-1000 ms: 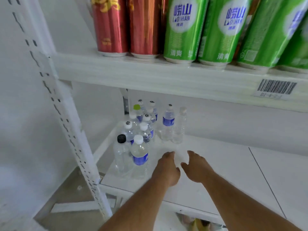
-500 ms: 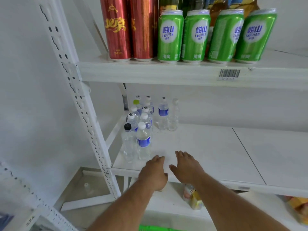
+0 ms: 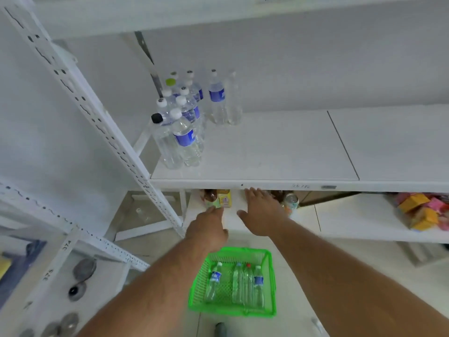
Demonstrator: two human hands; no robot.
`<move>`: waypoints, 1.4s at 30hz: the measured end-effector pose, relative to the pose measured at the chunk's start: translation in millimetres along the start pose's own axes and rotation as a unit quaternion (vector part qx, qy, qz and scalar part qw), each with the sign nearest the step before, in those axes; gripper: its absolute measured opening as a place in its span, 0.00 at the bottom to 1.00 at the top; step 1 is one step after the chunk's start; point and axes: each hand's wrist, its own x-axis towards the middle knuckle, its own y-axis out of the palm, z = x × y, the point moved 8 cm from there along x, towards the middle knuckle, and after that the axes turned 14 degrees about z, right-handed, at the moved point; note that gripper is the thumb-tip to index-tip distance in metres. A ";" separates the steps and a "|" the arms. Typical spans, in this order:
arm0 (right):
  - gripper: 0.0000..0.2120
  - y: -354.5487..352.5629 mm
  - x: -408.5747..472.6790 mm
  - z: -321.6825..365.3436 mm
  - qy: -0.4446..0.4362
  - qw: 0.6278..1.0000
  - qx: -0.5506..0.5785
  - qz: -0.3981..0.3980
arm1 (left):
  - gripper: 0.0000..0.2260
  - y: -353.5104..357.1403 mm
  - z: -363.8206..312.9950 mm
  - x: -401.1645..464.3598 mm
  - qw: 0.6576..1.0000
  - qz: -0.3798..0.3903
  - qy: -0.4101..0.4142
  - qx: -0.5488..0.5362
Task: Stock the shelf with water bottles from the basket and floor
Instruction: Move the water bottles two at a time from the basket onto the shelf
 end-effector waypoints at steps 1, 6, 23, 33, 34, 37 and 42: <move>0.34 10.1 -5.1 -0.9 0.002 1.000 -0.006 0.000 | 0.32 12.1 2.7 -2.7 1.000 0.011 -0.005 0.003; 0.34 74.9 -24.2 -6.2 0.021 0.998 0.007 0.057 | 0.30 49.7 24.1 -7.1 1.000 0.027 -0.002 0.011; 0.34 307.8 14.7 -10.5 0.170 0.955 0.082 0.227 | 0.31 226.8 203.6 82.6 0.971 0.198 -0.072 -0.109; 0.28 511.7 148.2 -122.6 0.222 0.926 0.166 0.257 | 0.27 408.4 232.2 239.6 0.958 0.210 -0.092 -0.173; 0.28 536.8 156.0 -132.0 0.226 0.922 0.172 0.262 | 0.27 429.0 237.0 254.2 0.956 0.209 -0.096 -0.180; 0.28 604.8 175.7 -155.5 0.240 0.911 0.195 0.271 | 0.26 488.9 254.6 291.5 0.950 0.211 -0.114 -0.200; 0.26 677.7 224.6 -178.9 0.251 0.905 0.223 0.261 | 0.19 554.6 287.9 352.0 0.950 0.197 -0.141 -0.199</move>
